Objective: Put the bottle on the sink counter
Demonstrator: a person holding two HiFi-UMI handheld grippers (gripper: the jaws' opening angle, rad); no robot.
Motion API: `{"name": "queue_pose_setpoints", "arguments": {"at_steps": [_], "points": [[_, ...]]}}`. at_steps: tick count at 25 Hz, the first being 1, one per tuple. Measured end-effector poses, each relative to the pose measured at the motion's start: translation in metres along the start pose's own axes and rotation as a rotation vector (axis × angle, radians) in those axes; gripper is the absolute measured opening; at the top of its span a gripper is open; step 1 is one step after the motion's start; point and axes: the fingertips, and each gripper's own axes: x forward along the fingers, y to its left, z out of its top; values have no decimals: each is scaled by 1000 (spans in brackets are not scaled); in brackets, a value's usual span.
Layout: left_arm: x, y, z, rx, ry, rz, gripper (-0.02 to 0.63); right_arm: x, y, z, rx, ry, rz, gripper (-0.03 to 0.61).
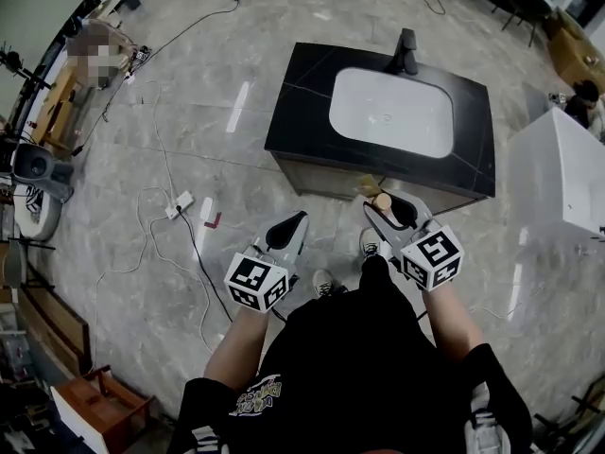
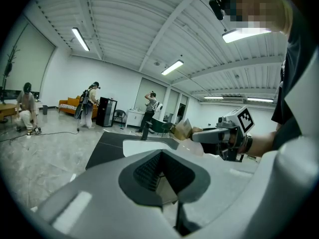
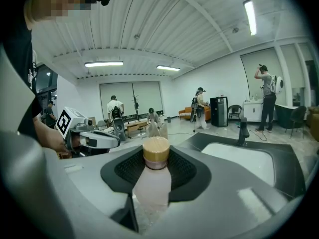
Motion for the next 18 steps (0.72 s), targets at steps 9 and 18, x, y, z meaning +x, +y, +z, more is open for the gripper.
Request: {"name": "queue_pose_setpoints", "arguments": {"at_steps": [9,18], "points": [[37,12,17,-27,-24,89,2,20,-47,11,-19,28,79,164],[88,22,34,-35,-24,129,2,41,-97,26,-40,38,138,164]]}}
